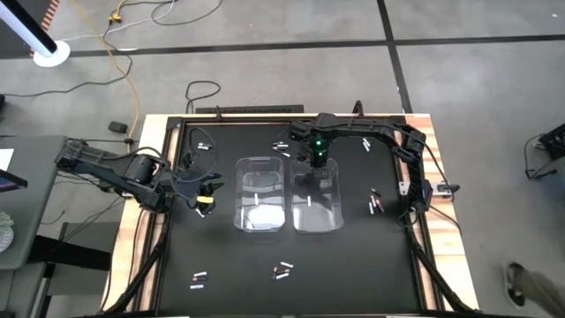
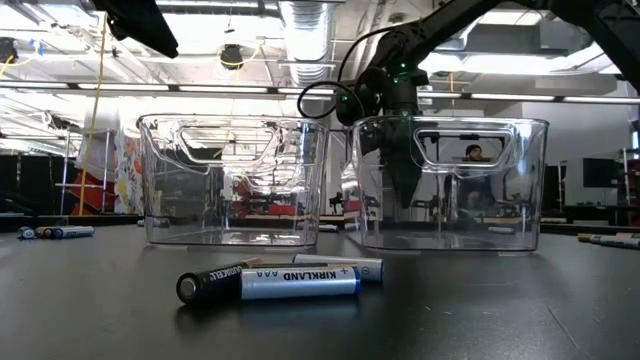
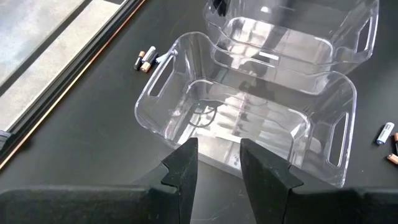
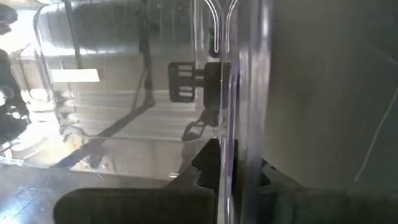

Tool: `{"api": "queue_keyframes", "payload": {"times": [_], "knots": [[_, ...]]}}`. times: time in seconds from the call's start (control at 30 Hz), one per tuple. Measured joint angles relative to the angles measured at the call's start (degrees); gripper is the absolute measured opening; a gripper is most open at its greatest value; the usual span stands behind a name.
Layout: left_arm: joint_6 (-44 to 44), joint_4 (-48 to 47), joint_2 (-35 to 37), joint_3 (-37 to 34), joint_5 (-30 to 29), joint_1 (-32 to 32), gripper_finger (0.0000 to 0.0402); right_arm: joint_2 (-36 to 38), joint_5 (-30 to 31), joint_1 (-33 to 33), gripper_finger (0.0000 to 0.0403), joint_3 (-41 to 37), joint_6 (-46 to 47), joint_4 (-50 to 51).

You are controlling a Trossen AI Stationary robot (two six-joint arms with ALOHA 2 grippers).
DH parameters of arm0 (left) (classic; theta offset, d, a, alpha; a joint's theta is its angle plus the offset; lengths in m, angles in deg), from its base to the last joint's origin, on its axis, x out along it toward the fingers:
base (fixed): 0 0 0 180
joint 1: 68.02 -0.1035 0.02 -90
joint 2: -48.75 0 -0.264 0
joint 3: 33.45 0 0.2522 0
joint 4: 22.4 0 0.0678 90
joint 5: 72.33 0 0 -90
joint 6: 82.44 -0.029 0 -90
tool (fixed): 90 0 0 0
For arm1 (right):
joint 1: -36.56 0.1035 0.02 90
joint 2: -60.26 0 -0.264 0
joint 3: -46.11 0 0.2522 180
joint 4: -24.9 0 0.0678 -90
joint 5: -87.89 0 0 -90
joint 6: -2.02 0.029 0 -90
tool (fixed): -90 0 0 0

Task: Sort batteries
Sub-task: Move the bottom transparent bin to the center of the table

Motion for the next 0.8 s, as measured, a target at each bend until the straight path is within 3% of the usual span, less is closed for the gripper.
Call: {"api": "queue_keyframes", "payload": {"times": [0.8], "knots": [[1.05,-0.01,-0.01,0.00,1.03,0.00,0.0116,0.00,-0.02,-1.60,0.0057,0.00,5.53,1.08]]}}
